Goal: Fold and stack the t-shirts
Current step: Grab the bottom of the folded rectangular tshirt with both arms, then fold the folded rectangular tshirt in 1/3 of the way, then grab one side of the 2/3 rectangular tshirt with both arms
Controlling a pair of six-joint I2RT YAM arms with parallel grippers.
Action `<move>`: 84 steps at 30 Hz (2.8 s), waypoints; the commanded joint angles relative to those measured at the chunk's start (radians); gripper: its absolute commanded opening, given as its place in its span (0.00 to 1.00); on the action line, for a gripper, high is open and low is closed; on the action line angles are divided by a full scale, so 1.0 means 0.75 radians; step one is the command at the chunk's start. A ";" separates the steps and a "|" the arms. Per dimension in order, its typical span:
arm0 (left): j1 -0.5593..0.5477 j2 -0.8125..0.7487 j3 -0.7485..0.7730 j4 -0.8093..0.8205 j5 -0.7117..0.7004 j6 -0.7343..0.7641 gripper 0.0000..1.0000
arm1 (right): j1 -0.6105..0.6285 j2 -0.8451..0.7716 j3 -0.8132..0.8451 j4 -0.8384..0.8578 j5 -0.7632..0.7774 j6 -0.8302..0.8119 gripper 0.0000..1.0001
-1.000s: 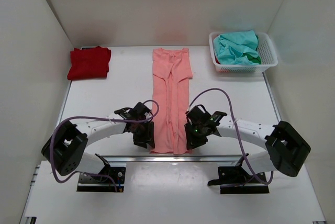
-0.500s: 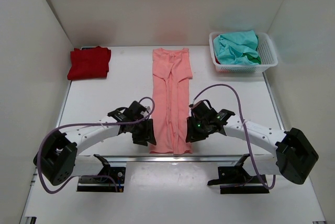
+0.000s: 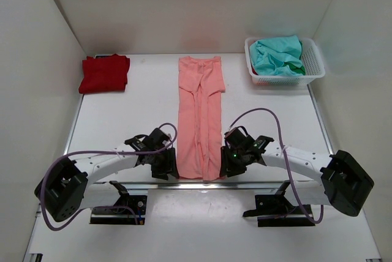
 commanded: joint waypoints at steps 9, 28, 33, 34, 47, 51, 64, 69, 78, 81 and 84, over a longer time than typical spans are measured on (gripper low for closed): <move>-0.064 0.182 0.062 0.178 -0.207 -0.102 0.51 | 0.028 0.019 -0.104 0.191 -0.082 0.101 0.17; 0.193 0.231 0.514 -0.080 -0.158 0.096 0.00 | -0.281 0.127 0.374 -0.083 -0.186 -0.249 0.00; 0.306 0.403 0.757 -0.127 -0.144 0.194 0.00 | -0.405 0.244 0.538 -0.142 -0.211 -0.345 0.00; 0.334 0.423 0.806 -0.129 -0.133 0.203 0.00 | -0.410 0.269 0.580 -0.149 -0.213 -0.369 0.00; 0.488 0.918 1.336 -0.197 -0.078 0.331 0.00 | -0.628 0.757 1.137 -0.251 -0.188 -0.615 0.00; 0.512 1.100 1.541 -0.217 -0.039 0.346 0.02 | -0.661 0.929 1.361 -0.277 -0.190 -0.642 0.00; 0.650 1.109 1.603 -0.103 -0.005 0.239 0.58 | -0.720 0.934 1.387 -0.139 0.002 -0.584 0.31; 0.605 0.919 1.233 -0.049 -0.014 0.299 0.58 | -0.694 0.742 1.056 -0.037 -0.033 -0.519 0.33; 0.384 0.557 0.647 0.355 -0.286 0.001 0.61 | -0.559 0.463 0.450 0.450 -0.158 -0.037 0.37; 0.351 0.577 0.613 0.427 -0.352 -0.055 0.60 | -0.524 0.490 0.376 0.544 -0.148 0.060 0.36; 0.355 0.593 0.576 0.523 -0.399 -0.126 0.61 | -0.506 0.537 0.368 0.600 -0.156 0.082 0.39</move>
